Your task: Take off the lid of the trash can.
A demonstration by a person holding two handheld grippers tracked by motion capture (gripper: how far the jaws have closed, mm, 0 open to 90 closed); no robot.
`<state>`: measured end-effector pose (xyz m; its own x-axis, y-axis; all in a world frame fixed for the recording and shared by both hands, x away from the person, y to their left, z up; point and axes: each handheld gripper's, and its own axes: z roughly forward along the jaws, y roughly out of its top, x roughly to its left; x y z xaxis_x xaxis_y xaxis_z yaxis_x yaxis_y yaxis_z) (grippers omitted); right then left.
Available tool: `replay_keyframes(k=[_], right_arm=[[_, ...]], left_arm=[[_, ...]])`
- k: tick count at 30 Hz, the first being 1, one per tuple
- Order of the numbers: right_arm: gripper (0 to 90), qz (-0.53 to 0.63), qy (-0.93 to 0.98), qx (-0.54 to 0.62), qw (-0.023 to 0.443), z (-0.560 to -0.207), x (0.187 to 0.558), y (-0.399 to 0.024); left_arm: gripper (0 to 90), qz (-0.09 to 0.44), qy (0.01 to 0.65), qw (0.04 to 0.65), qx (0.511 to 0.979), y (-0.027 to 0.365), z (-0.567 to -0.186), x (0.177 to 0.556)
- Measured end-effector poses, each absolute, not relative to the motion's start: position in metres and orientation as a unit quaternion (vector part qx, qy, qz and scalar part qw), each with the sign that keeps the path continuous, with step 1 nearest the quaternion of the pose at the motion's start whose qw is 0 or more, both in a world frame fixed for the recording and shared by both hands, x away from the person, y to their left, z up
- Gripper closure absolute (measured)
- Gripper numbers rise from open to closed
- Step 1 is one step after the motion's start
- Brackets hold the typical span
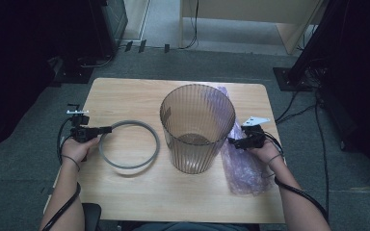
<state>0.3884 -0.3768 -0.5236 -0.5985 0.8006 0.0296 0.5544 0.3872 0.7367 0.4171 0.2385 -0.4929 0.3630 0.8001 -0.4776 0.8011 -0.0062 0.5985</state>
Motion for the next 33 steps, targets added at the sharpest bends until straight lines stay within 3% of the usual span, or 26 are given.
replay_keyframes(k=[13,22,28,30,33], right_arm=[[13.6,0.371,0.813,0.419,0.162,-0.523,0.389,-0.378],[14.2,0.367,0.815,0.416,0.168,-0.524,0.389,-0.377],[18.1,0.369,0.812,0.419,0.17,-0.523,0.389,-0.377],[19.9,0.372,0.809,0.422,0.17,-0.523,0.389,-0.378],[19.8,0.372,0.809,0.423,0.171,-0.523,0.389,-0.379]], left_arm=[[82.0,0.017,0.559,0.425,0.711,0.243,-0.497,0.414],[80.8,0.001,0.57,0.408,0.713,0.245,-0.506,0.413],[76.3,0.009,0.566,0.421,0.709,0.248,-0.504,0.412],[68.4,0.009,0.572,0.419,0.705,0.249,-0.505,0.412],[64.1,0.012,0.575,0.417,0.704,0.249,-0.505,0.412]])
